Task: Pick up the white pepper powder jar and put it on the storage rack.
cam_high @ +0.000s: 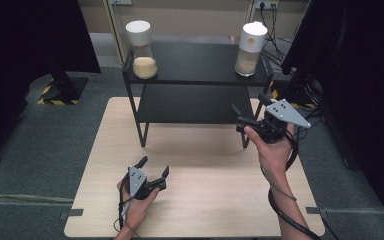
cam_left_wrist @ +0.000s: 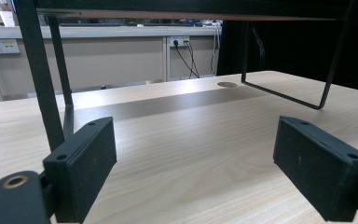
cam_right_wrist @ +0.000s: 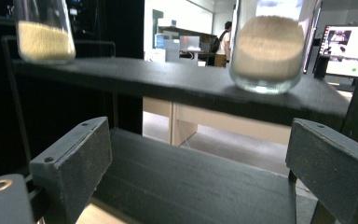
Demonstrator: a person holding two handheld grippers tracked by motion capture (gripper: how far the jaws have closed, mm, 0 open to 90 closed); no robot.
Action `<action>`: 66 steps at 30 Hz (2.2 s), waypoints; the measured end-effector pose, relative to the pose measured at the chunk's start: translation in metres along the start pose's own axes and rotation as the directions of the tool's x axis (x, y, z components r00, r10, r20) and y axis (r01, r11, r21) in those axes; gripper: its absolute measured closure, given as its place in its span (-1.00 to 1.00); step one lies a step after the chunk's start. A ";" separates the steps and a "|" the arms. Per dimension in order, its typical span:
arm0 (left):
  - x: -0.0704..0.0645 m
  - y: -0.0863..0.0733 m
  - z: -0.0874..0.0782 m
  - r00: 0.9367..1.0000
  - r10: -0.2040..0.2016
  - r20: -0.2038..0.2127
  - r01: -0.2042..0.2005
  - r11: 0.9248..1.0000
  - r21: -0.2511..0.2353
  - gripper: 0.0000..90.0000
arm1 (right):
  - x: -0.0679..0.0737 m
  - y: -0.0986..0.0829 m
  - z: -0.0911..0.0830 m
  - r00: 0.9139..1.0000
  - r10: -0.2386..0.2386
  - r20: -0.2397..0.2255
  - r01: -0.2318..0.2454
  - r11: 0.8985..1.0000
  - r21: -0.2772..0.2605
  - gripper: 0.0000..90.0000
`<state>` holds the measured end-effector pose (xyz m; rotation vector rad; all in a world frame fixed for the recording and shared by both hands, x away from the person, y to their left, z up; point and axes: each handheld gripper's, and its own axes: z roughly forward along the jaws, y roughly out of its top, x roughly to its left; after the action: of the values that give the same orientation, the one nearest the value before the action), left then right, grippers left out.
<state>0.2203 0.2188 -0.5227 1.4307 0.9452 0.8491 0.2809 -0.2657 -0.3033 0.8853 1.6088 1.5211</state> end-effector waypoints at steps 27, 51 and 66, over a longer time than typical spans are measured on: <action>0.000 0.000 0.000 1.000 -0.002 0.000 0.002 1.000 -0.001 -0.72 | 0.008 -0.063 -0.024 0.999 0.025 -0.026 -0.023 0.996 0.086 -0.85; 0.000 -0.001 0.000 1.000 -0.004 -0.002 0.004 1.000 -0.004 -0.72 | 0.011 -0.107 -0.041 0.998 0.055 -0.030 -0.050 0.990 0.132 -0.85; 0.000 -0.001 0.000 1.000 -0.003 -0.003 0.003 1.000 -0.004 -0.72 | 0.013 -0.134 -0.049 0.997 0.070 -0.034 -0.062 0.980 0.188 -0.85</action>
<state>0.2197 0.2189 -0.5235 1.4248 0.9470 0.8505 0.2324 -0.2862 -0.4363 1.0250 1.7897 1.4579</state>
